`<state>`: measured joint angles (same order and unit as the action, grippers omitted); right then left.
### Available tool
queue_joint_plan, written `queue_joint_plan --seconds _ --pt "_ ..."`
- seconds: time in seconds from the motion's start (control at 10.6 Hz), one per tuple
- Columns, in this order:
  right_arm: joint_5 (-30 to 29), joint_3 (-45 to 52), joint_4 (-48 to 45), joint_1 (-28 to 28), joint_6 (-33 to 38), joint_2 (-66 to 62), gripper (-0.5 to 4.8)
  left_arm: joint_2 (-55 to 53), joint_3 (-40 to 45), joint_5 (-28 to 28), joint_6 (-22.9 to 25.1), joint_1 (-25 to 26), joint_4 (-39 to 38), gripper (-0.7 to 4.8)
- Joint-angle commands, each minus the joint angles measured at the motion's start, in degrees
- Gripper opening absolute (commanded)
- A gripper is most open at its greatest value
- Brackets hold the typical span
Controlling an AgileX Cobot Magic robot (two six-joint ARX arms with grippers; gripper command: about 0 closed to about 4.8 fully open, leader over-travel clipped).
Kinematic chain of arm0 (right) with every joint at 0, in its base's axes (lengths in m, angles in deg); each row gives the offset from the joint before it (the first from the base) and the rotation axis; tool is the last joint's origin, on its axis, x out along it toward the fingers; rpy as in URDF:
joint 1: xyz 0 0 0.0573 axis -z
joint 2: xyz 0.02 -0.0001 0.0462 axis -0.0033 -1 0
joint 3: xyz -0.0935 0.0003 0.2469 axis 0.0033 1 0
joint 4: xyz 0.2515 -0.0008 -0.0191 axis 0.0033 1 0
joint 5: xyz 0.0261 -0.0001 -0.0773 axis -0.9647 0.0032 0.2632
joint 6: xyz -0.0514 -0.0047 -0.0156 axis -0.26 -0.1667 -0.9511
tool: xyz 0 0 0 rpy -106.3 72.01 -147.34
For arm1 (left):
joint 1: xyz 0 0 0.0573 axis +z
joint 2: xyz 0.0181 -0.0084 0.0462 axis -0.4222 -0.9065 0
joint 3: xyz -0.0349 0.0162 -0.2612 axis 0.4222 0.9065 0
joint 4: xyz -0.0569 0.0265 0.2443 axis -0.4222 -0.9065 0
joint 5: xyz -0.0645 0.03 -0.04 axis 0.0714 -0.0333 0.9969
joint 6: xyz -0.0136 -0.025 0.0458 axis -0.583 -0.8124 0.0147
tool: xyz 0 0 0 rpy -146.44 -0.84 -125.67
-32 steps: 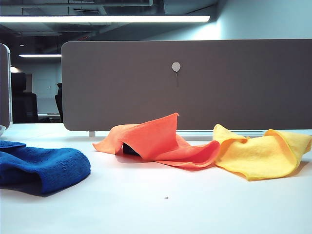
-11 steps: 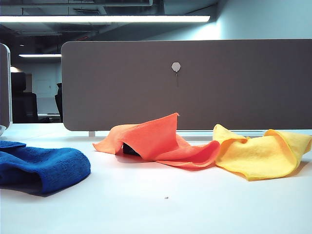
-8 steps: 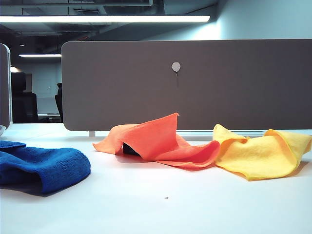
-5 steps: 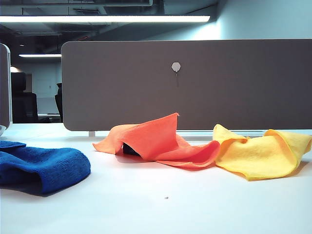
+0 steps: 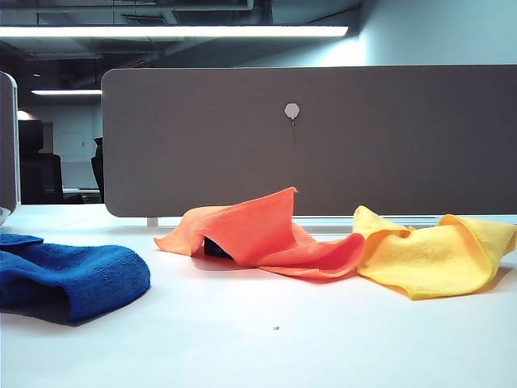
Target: Pick up a rag that is the same color as the top surface of the Rubik's Cube and cover the cube with it.
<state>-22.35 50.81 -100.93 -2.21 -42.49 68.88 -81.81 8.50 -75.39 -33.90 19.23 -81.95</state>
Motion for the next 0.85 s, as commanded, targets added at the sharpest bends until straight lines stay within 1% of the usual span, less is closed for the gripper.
queue_joint_plan --seconds 0.09,0.19,0.28,0.38,0.47,0.56,0.85 --pt "4.5 0.0 1.6 0.0 -3.4 0.0 -0.01 0.0 -0.1 -0.6 0.4 0.2 0.5 -0.05" --pt "8.2 0.0 1.5 0.1 -4.4 0.0 -0.01 0.0 -0.1 -1.7 0.4 0.2 0.5 -0.05" --pt "10.1 0.0 1.6 1.1 -4.4 -0.1 -0.01 0.0 -0.1 -1.5 0.4 0.2 0.5 -0.06" --pt "10.3 0.0 1.6 1.7 -4.4 -0.1 -0.01 0.0 -0.1 -1.5 0.4 0.2 0.5 -0.05" --pt "8.6 0.0 1.5 5.6 -2.0 -0.1 -0.01 0.0 -0.1 -1.5 0.3 0.2 0.5 -0.06" --pt "5.8 0.0 1.6 6.3 -1.3 -0.1 -0.01 0.0 -0.1 -1.5 0.0 0.2 0.5 -0.05" --pt "4.6 0.0 1.6 6.3 -0.7 0.0 -0.01 0.0 -0.1 -1.6 -0.1 0.2 0.5 -0.06"
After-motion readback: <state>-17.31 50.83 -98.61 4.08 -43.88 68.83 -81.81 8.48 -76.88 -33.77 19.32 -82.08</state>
